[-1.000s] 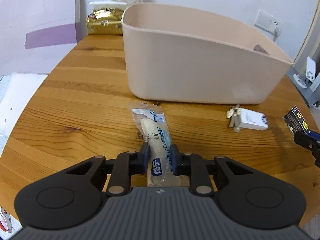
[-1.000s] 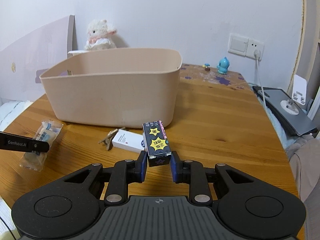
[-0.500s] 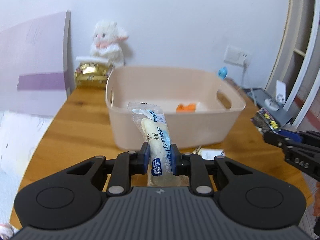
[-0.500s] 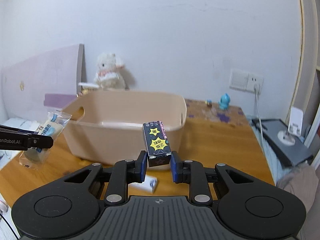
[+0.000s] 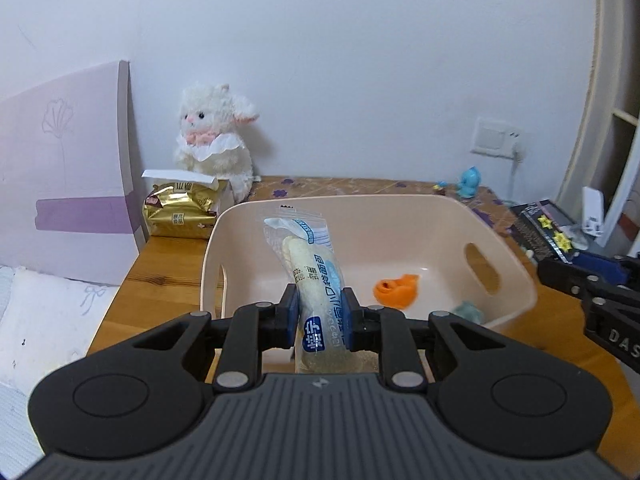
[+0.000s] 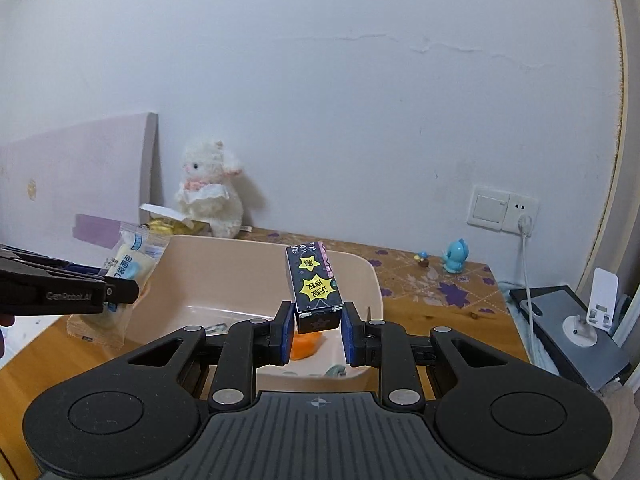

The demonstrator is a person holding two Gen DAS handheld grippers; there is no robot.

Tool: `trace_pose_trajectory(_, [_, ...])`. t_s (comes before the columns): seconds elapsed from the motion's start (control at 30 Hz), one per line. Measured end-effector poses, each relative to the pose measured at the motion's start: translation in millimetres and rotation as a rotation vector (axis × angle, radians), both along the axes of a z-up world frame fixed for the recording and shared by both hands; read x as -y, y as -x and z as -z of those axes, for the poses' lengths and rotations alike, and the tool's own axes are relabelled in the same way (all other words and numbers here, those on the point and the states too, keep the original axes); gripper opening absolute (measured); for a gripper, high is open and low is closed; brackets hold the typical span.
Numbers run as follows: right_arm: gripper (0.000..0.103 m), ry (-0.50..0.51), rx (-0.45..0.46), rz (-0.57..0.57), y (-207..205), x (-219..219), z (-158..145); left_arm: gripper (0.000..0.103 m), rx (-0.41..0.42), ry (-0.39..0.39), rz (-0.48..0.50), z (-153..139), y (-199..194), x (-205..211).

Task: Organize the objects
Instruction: 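Carry both items over the basket and release them inside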

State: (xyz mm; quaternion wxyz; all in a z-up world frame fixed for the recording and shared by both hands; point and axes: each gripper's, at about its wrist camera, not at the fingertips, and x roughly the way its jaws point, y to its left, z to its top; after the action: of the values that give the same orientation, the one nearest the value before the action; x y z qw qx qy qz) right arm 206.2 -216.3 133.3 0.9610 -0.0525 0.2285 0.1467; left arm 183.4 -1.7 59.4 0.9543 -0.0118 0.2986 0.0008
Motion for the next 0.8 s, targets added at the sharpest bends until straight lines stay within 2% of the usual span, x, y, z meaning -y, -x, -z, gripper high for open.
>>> trace_pose_trajectory(0.23, [0.022, 0.030, -0.068, 0.009, -29.9, -14.7, 24.5, 0.024, -0.094, -0.036, -0.050, 33.3, -47.8, -6.0])
trace_pose_trajectory(0.5, [0.023, 0.070, -0.153, -0.010, -50.0, -25.4, 46.8, 0.024, -0.189, -0.048, -0.052, 62.5, -72.9, -9.3])
trace_pose_trajectory(0.53, [0.031, 0.070, -0.166, -0.013, -51.3, -25.7, 48.8, 0.025, -0.190, -0.048, -0.049, 63.9, -72.2, -9.0])
trace_pose_trajectory(0.6, [0.036, 0.064, -0.159, -0.011, -50.1, -24.4, 49.4, 0.026, -0.182, -0.049, -0.042, 63.3, -70.7, -8.6])
trace_pose_trajectory(0.67, [0.049, 0.058, -0.151, -0.007, -47.5, -22.3, 47.3, 0.028, -0.172, -0.034, -0.023, 59.5, -66.9, -7.9])
trace_pose_trajectory(0.7, [0.052, 0.050, -0.145, -0.007, -45.3, -20.6, 45.6, 0.032, -0.164, -0.034, -0.016, 57.0, -64.6, -7.2])
trace_pose_trajectory(0.77, [0.061, 0.042, -0.135, -0.006, -41.0, -17.6, 41.1, 0.073, -0.134, -0.046, -0.019, 49.8, -57.8, -5.2])
trace_pose_trajectory(0.8, [0.064, 0.040, -0.128, -0.005, -38.0, -16.2, 38.8, 0.080, -0.112, -0.054, -0.027, 45.4, -53.4, -4.6])
